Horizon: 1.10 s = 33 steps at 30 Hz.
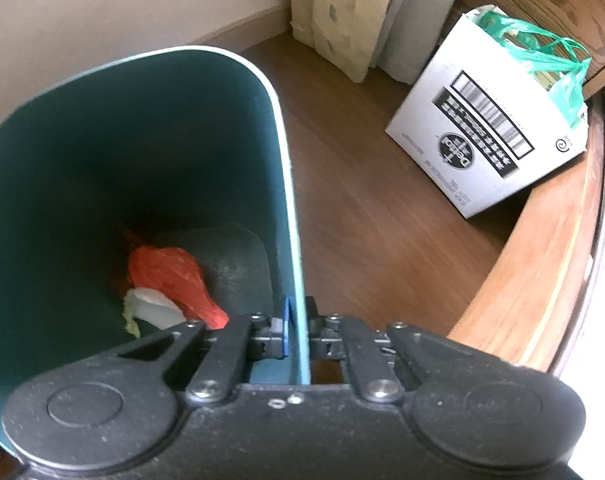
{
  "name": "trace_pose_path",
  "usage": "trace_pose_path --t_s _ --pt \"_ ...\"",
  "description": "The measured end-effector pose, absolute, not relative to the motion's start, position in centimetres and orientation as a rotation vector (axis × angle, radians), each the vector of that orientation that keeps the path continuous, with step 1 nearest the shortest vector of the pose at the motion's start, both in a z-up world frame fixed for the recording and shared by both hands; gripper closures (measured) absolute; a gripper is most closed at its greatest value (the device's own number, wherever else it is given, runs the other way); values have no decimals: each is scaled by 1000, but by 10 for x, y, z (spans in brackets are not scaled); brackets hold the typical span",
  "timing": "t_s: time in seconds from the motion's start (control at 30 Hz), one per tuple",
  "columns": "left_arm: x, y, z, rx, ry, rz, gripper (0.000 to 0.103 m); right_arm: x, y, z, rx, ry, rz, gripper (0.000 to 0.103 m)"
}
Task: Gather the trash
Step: 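Grasp the grey-white paper carton with the left tool, then carry the paper carton into the teal bin and open the left tool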
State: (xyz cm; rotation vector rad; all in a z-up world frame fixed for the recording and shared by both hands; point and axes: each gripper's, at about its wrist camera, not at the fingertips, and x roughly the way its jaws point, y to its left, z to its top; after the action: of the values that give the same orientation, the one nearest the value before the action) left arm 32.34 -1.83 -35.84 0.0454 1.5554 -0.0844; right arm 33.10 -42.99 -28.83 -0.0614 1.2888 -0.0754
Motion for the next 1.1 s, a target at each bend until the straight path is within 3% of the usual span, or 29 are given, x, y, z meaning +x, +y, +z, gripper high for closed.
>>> trace_pose_path --t_s 0.4,0.63,0.8,1.1 --pt "330 -61 -205 5 1354 -140 101 331 -418 -281 -105 1235 -8 101" --pt "350 -102 -161 -67 1309 -251 101 329 -414 -279 -128 1223 22 100" --pt "376 -155 -168 -60 1278 -335 101 329 -409 -278 -147 1205 50 100" --pt "403 -203 -251 -36 1411 -370 101 333 -411 -281 -149 1206 59 100"
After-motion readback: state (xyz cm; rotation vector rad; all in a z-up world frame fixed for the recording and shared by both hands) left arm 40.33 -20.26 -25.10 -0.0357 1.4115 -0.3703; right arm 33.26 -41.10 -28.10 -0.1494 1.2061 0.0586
